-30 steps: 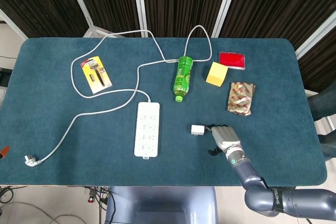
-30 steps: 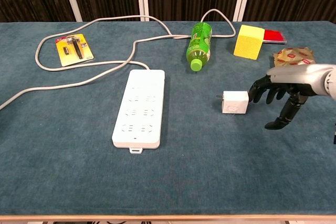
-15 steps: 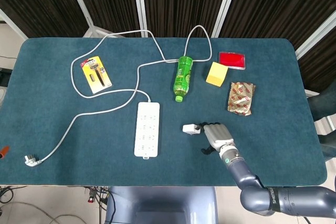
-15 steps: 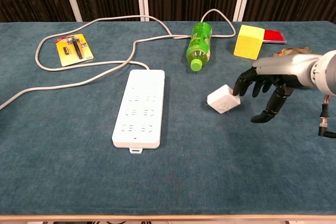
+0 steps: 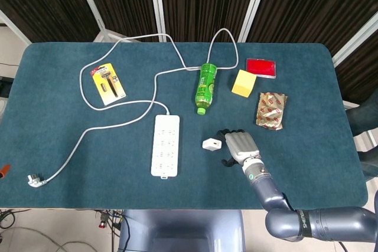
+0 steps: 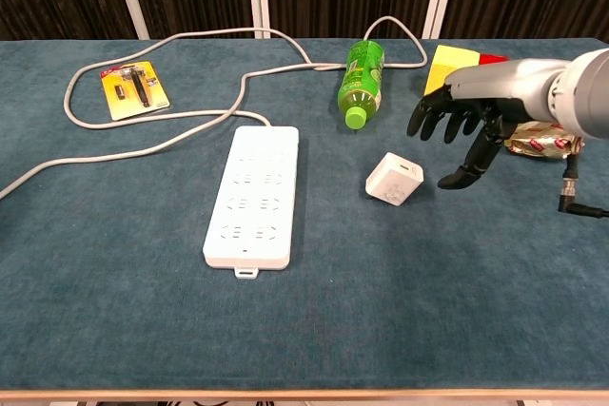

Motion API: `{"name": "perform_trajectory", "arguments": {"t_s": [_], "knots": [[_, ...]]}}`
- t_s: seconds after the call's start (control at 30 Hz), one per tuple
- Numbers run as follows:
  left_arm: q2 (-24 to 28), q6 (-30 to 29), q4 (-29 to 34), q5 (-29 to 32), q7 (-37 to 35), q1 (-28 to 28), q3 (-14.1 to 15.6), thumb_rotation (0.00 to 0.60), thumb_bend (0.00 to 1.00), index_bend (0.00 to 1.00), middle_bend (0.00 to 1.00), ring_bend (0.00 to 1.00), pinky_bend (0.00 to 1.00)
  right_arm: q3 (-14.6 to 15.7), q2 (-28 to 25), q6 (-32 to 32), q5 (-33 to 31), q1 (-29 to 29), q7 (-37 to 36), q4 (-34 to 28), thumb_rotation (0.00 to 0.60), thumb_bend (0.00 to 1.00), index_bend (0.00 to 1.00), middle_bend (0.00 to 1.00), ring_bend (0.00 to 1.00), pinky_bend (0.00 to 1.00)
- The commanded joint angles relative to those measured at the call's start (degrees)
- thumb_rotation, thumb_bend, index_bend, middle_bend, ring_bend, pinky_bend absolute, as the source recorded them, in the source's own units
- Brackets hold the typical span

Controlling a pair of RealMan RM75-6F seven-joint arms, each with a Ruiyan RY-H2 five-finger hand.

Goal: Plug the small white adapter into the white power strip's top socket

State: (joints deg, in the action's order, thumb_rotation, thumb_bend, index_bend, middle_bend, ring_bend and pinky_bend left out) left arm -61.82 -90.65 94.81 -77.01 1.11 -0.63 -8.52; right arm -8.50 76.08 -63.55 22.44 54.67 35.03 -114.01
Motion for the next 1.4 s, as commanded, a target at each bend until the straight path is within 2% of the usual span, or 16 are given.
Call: {"name": "perform_trajectory", "arguments": {"t_s": [0.03,0.23,0.47,0.63,0.8,0.93,1.2,1.4], "knots": [[-0.01,-0.11,0.04,-0.05,0.00,0.05,0.01,0.600,0.10,0.15,0.00,0.00,0.00,-0.22,0.78,-0.19,1.16,-0.43,-1.08,0.53,0.600,0.33,0.17,0.19,0.20,0.18],[-0.07,-0.54,0.25,0.19,0.00,0.28,-0.13,0.600,0.10,0.15,0.00,0.00,0.00,-1.70,5.18,-1.07,0.39,-0.35,-3.01,5.70,0.600,0.27,0.13,0.17,0.16,0.15],[-0.30,-0.40,0.15,0.45,0.61,0.11,-0.27,0.600,0.10,0.15,0.00,0.00,0.00,-2.23,9.92,-2.63,-0.80,0.37,-1.87,9.63,0.600,0.27,0.12,0.17,0.15,0.15],[-0.24,-0.39,0.17,0.46,0.58,0.15,-0.25,0.600,0.10,0.15,0.00,0.00,0.00,-3.50,13.61,-3.88,-1.50,0.84,-1.51,12.76,0.600,0.27,0.23,0.22,0.18,0.15],[-0.19,-1.07,0.40,0.26,0.66,0.44,-0.28,0.600,0.10,0.15,0.00,0.00,0.00,-4.08,16.19,-3.14,-2.29,1.13,-0.87,16.09,0.600,0.27,0.29,0.25,0.20,0.15],[-0.14,-1.18,0.37,0.37,0.60,0.55,-0.31,0.600,0.10,0.16,0.00,0.00,0.00,-4.03,17.37,-3.21,-2.02,0.84,-0.57,17.93,0.600,0.28,0.33,0.28,0.23,0.15],[-0.24,-0.88,0.43,0.51,0.95,0.39,-0.36,0.600,0.10,0.16,0.00,0.00,0.00,-4.06,18.80,-2.85,-1.12,-0.27,-0.60,19.92,0.600,0.36,0.37,0.32,0.25,0.15],[-0.32,-0.94,0.38,0.51,1.11,0.39,-0.38,0.600,0.10,0.16,0.00,0.00,0.00,-4.42,19.41,-2.21,-0.82,-0.86,-0.44,20.80,0.600,0.37,0.41,0.36,0.29,0.15]]}}
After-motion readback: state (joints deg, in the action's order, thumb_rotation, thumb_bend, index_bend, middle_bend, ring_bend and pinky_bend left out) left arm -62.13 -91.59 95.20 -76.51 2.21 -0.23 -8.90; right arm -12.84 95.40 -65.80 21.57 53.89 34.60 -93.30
